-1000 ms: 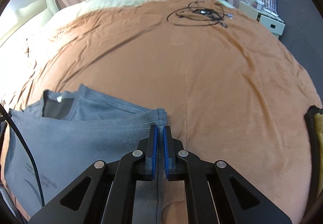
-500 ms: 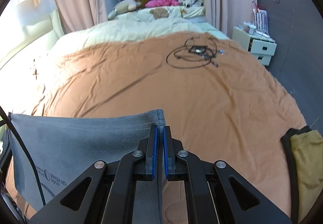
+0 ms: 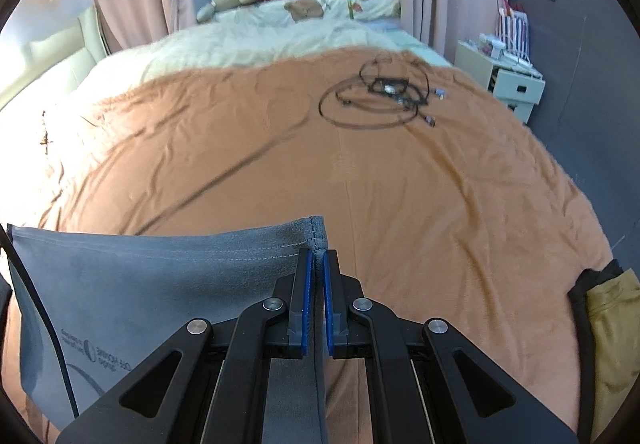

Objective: Fold small clothes

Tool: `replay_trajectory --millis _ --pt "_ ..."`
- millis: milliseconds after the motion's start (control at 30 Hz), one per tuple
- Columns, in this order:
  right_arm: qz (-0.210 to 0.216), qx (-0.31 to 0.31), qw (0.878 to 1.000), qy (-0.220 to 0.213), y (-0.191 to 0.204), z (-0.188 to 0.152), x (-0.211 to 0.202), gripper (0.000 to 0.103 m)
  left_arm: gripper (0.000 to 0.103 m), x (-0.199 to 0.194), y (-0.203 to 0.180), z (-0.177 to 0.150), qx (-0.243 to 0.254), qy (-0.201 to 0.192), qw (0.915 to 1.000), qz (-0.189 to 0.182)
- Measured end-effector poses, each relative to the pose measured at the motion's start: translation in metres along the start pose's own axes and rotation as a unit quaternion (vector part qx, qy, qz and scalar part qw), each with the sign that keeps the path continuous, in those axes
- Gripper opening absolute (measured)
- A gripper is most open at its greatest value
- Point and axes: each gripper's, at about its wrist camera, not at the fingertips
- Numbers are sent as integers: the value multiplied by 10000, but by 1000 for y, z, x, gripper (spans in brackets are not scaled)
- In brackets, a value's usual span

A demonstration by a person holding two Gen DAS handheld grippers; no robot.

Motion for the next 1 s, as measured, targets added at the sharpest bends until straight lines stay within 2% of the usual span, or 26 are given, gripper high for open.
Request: replay_trajectory --millis 167,300,567,633,733,800,867,900,933,1000 --pt "-68 -76 9996 280 7 8 40 2 4 46 8 -10 7 446 9988 184" --pt "-130 -125 9989 438 10 19 63 2 4 65 12 -13 4 598 9979 251" --pt "-223 -73 9994 250 17 27 66 2 4 57 11 -6 36 412 9986 336" --pt "-294 -94 9992 270 20 25 69 2 4 61 10 -3 37 476 9982 377" --pt "-558 -222 9967 539 28 19 81 3 9 77 8 -5 50 881 9945 571" --pt "-679 -173 9955 634 31 20 84 4 10 74 2 -6 146 855 9943 619" --pt "-581 -104 9965 595 33 24 78 6 13 68 -1 -6 165 787 9948 621" --pt "-472 -80 9972 576 33 26 75 14 16 64 -3 -6 135 745 9953 601" --pt "-411 -69 9976 553 35 27 71 32 17 60 -5 -6 118 704 9959 563" --pt "-203 -49 9986 479 39 27 62 49 19 56 -13 -6 143 668 9968 416"
Point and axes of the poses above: each gripper's, at about its wrist camera, not at the fingertips, and x roughly the way its jaws point, y to its left, z to its top, and after that the axes turned 8 degrees about -z, right-handed
